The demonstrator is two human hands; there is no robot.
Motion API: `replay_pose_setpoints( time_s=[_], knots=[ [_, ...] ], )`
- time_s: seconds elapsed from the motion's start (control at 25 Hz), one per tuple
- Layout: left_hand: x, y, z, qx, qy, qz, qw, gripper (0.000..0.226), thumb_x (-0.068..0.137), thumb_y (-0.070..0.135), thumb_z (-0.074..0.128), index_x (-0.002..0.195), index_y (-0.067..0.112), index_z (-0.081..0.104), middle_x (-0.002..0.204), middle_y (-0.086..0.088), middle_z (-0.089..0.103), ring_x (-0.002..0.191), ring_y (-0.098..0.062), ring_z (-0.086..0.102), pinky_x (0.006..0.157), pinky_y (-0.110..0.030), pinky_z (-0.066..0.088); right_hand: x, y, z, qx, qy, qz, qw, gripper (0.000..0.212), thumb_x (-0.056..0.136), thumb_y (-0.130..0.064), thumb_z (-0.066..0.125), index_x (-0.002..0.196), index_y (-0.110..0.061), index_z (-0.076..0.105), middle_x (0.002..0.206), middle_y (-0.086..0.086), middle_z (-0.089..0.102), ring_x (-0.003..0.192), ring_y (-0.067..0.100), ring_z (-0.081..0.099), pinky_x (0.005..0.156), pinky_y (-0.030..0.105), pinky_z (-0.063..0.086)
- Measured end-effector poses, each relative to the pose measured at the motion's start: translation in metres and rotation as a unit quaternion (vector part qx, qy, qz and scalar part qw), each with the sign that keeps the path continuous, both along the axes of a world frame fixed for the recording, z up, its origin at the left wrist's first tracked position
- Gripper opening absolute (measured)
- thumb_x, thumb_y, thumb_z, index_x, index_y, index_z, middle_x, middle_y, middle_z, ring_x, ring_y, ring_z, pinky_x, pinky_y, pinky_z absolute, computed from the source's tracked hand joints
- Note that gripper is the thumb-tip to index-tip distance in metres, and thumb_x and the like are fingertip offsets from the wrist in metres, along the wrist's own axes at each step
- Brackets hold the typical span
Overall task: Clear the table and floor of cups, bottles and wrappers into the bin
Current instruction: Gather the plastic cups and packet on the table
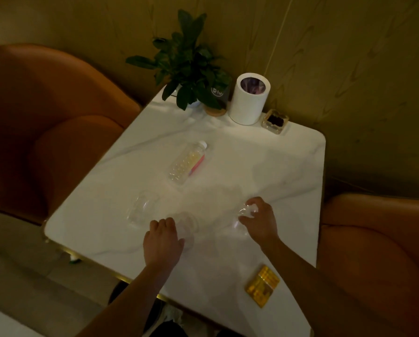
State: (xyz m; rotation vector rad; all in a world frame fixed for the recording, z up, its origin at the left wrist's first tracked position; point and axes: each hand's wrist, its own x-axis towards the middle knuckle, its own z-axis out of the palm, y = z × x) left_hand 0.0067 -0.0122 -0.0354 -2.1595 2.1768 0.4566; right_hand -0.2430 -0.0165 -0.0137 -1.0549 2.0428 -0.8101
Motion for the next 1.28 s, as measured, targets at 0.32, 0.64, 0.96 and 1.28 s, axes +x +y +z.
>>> replay_pose_setpoints(
  time_s=[0.32,0.64,0.96,1.28],
  knots=[
    [0.011,0.009,0.010,-0.025,0.287,0.028,0.957,0.072,0.066,0.042,0.079,0.133,0.031,0.054,0.109,0.007,0.062,0.099,-0.011,0.064,0.076,-0.023,0.050,0.072,-0.005,0.035,-0.094,-0.270,-0.010,0.958,0.060,0.073,-0.003,0.080,0.116,-0.038,0.058,0.117,-0.001,0.059,0.100,0.015,0.067,0.075,0.021,0.057],
    [0.031,-0.001,0.029,-0.062,0.356,0.071,0.930,0.079,0.066,0.039,0.082,0.137,0.030,0.047,0.113,0.013,0.053,0.093,-0.004,0.058,0.070,-0.010,0.042,0.125,0.001,0.035,0.074,-0.190,0.247,0.947,0.067,0.089,-0.056,0.056,0.148,-0.033,0.033,0.148,-0.016,0.037,0.133,0.004,0.037,0.104,0.025,0.034],
    [0.116,-0.003,0.024,-0.082,0.326,0.219,0.916,0.071,0.063,0.035,0.086,0.126,0.026,0.055,0.096,0.009,0.061,0.083,-0.007,0.058,0.063,-0.012,0.038,0.194,-0.078,0.022,0.049,0.065,0.328,0.941,0.050,0.095,-0.047,0.050,0.142,-0.029,0.045,0.144,0.001,0.048,0.124,0.023,0.055,0.104,0.039,0.046],
    [0.154,-0.002,0.003,-0.044,0.294,0.248,0.922,0.077,0.059,0.052,0.079,0.128,0.030,0.052,0.102,0.011,0.059,0.090,-0.010,0.059,0.071,-0.026,0.048,0.229,-0.102,-0.006,0.065,0.151,0.306,0.938,0.024,0.091,-0.036,0.062,0.111,-0.023,0.067,0.117,0.006,0.063,0.102,0.025,0.065,0.074,0.024,0.044]
  ],
)
